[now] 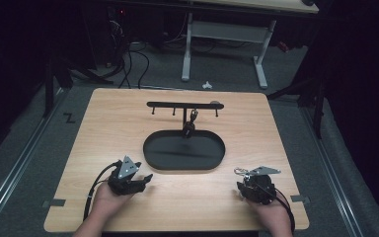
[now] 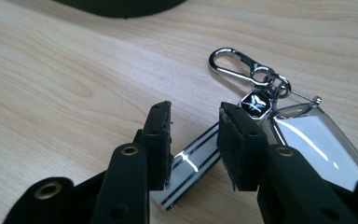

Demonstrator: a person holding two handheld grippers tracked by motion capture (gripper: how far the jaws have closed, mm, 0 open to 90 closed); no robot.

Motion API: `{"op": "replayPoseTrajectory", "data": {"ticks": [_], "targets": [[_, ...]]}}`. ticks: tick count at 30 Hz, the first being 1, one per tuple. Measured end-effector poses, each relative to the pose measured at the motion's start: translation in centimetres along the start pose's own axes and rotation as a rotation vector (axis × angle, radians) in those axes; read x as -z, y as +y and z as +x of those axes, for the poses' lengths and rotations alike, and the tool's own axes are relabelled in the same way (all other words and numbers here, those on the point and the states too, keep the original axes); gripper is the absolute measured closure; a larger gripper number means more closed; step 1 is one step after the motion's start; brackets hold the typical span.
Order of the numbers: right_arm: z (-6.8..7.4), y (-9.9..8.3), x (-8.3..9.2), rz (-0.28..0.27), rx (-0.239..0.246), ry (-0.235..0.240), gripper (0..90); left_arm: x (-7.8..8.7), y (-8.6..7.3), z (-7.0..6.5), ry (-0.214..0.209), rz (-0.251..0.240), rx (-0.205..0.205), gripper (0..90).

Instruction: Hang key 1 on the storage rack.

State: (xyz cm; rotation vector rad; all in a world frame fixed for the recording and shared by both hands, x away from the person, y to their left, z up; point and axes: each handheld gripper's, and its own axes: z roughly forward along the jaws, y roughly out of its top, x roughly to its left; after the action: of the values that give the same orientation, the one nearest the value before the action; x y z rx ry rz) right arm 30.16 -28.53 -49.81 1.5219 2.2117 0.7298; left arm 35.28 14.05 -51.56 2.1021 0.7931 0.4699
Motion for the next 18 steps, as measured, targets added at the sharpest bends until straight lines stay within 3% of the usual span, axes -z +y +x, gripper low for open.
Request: {"op": "replayPoseTrajectory", "data": {"ticks": [10, 13, 18], "targets": [[-1.2, -1.2, 0.9, 0.040, -0.027, -0.020, 66.7, -0.3, 0.3, 0.0, -0.007, -0.009, 0.004, 38.0], [-1.5, -1.5, 1.4, 0.024, -0.046, -0.014, 66.6, -0.4, 0.5, 0.1, -0.008, -0.010, 0.003, 38.0], [-1.3, -1.0, 1.6, -0.004, -0.029, -0.013, 62.0, -0.4, 0.4, 0.1, -0.007, -0.003, 0.001, 38.0]]}}
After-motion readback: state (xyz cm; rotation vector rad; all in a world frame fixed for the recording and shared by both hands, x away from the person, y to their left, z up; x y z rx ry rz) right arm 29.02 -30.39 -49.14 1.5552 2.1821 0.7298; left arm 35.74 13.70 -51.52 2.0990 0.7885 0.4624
